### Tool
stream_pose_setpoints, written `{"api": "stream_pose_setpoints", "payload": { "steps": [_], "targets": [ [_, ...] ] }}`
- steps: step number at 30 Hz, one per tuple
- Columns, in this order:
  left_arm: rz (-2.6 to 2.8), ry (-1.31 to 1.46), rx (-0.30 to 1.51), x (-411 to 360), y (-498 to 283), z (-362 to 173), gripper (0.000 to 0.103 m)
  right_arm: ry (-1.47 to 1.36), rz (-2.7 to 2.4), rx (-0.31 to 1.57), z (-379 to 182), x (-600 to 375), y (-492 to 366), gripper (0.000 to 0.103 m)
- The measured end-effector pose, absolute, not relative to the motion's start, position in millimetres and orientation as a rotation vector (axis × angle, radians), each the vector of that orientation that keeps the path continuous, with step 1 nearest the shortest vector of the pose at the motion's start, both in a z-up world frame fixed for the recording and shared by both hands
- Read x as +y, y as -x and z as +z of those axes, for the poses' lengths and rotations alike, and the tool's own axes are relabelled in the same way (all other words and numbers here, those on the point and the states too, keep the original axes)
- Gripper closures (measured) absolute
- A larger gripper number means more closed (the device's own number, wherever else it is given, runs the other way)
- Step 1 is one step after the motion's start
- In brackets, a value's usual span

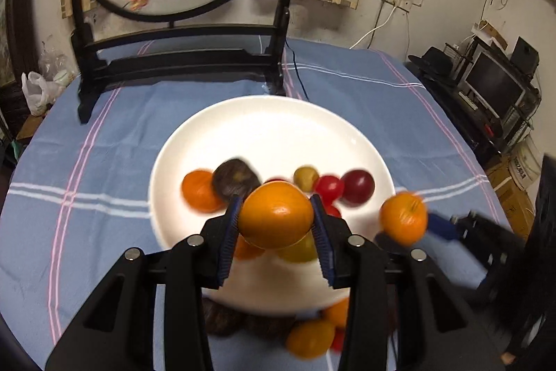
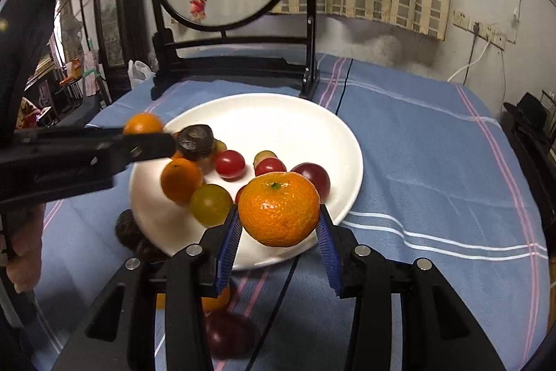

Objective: Organize fruits
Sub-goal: 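Lower the mandarin and orange-yellow tomato onto the plate and open both grippers, then grasp a dark red plum with the right gripper while the left gripper grasps a dark brown fruit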

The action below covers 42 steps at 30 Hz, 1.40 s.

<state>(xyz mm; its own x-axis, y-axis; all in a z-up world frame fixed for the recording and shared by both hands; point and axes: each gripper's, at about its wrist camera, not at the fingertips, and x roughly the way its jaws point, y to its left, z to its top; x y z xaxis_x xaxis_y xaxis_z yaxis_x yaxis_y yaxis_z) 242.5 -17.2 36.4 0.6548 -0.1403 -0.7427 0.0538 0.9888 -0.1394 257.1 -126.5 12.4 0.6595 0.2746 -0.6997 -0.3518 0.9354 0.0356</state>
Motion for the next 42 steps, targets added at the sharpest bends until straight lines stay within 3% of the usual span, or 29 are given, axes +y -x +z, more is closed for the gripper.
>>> {"api": "stream_pose_setpoints", "payload": {
  "steps": [8, 10, 14, 20, 31, 42],
  "targets": [
    [-0.087, 0.120, 0.902, -36, -285, 12, 0.063, 0.073, 0.372, 0.790, -4, -124, -267, 0.055],
    [-0.094, 0.117, 0.903, -39, -288, 8, 0.052, 0.072, 0.377, 0.780, -3, -125, -265, 0.046],
    [-0.086, 0.108, 0.868, -42, -276, 13, 0.029, 0.074, 0.368, 0.794, -2, -128, -262, 0.042],
    [-0.068, 0.112, 0.846, -27, -233, 19, 0.014, 0.071, 0.357, 0.797, 3, -134, -251, 0.040],
    [0.004, 0.130, 0.835, 9, -154, -1, 0.010, 0.167, 0.471, 0.804, 3, -136, -206, 0.033],
    [0.009, 0.166, 0.875, 33, -154, -18, 0.010, 0.305, 0.567, 0.863, -12, -126, -182, 0.033]
  ]
}}
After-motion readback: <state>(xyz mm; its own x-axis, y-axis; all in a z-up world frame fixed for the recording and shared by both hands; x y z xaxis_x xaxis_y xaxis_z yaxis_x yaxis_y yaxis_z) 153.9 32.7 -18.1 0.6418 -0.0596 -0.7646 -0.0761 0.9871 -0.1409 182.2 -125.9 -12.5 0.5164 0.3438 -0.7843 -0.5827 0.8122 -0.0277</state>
